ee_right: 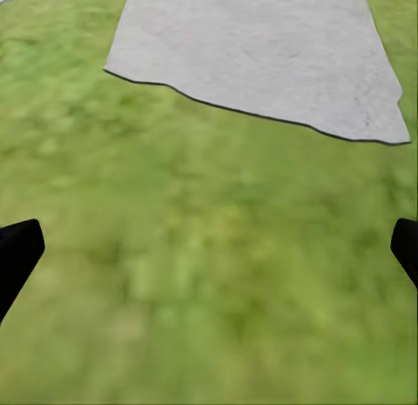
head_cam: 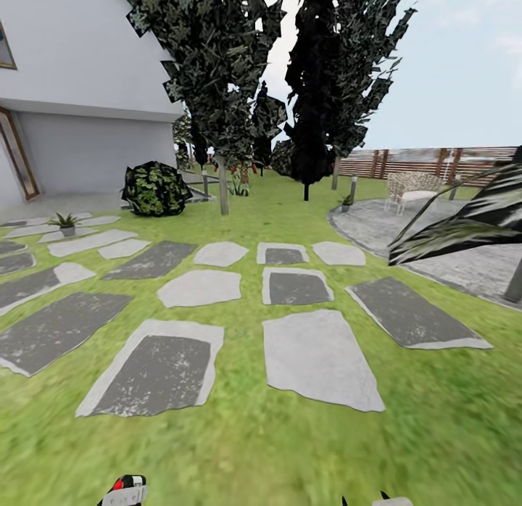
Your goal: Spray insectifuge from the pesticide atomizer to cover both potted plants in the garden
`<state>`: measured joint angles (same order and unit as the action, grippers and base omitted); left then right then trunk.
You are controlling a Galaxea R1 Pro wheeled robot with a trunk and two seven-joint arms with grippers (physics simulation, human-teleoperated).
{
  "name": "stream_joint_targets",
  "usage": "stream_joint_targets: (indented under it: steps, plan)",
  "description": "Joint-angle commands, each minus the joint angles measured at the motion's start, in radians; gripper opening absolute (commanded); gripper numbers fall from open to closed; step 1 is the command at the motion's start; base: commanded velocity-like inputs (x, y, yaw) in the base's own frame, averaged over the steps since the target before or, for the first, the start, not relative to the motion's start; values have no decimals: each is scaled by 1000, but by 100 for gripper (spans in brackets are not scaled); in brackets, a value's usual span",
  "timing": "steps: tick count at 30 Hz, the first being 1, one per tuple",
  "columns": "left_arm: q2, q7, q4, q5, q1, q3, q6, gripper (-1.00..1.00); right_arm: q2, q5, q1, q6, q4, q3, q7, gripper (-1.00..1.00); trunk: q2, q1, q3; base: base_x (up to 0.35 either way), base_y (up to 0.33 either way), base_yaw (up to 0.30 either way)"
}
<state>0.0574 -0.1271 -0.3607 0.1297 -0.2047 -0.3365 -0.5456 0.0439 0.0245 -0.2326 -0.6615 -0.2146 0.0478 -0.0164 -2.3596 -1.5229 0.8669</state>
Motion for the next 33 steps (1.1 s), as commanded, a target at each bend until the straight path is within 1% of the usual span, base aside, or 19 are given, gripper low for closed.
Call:
stream_joint_targets:
  steps: [1,33]
  plan:
    - [-1,-5,1,10,-1,-9,-4,-100,1,0,-1,-3,1,4,1,100,0,0,1,339,0,0]
    - [-1,-5,1,10,-1,-9,-4,-100,1,0,-1,-3,1,4,1,100,0,0,1,338,0,0]
